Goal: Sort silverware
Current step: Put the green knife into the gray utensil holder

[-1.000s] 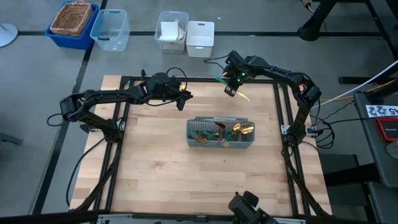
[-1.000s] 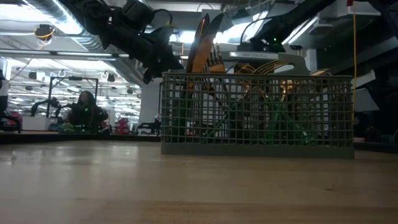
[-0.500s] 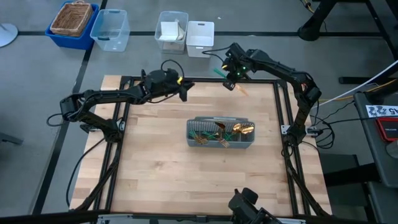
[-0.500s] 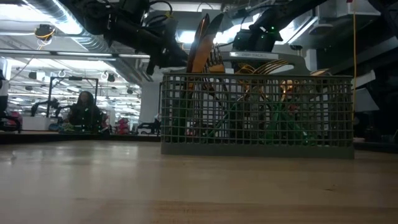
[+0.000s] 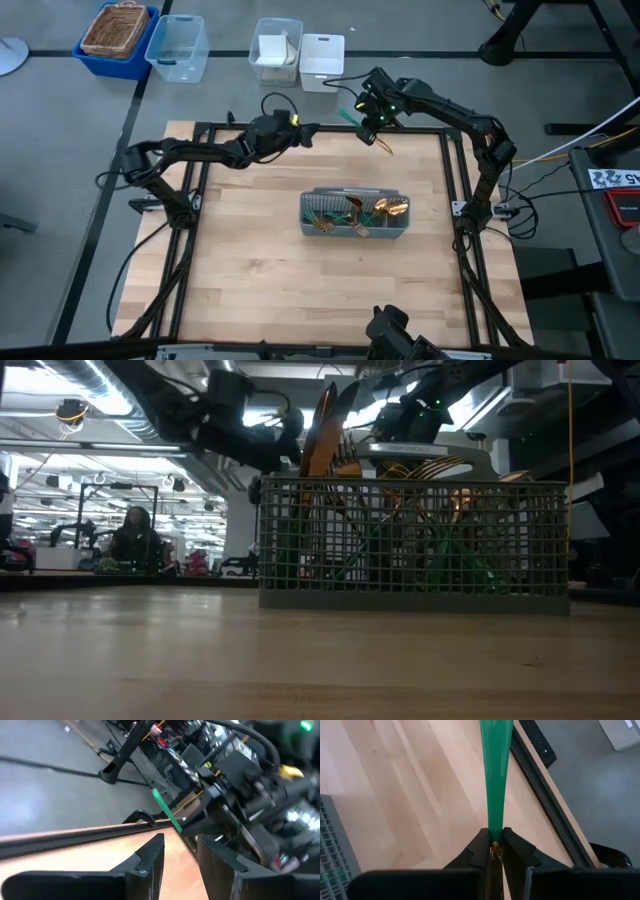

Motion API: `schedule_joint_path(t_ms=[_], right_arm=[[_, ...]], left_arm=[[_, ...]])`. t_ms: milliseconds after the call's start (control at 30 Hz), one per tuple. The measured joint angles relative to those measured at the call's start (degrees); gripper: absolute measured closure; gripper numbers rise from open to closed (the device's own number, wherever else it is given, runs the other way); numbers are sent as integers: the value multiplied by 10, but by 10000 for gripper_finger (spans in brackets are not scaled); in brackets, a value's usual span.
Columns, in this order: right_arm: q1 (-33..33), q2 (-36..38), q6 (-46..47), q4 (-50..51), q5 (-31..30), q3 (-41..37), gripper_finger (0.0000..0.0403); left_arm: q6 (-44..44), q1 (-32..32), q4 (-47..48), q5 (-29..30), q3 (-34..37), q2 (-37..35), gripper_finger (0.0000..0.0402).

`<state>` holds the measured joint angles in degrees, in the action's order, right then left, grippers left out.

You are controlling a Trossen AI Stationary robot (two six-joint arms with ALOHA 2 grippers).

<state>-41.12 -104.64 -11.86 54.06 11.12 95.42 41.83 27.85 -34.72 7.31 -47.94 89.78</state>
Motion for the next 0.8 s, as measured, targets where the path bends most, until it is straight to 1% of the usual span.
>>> schedule_joint_path(t_ms=[167, 267, 433, 800], right_arm=[[15, 0, 0, -2, 0, 0, 362], [26, 0, 0, -5, 0, 0, 362], [41, 0, 0, -7, 0, 0, 362], [64, 0, 2, -36, -1, 0, 362]], left_arm=[[128, 9, -22, 0, -28, 59, 295], [177, 11, -23, 0, -48, 86, 295], [186, 6, -23, -4, -75, 110, 295], [167, 3, -18, -5, -91, 111, 295]])
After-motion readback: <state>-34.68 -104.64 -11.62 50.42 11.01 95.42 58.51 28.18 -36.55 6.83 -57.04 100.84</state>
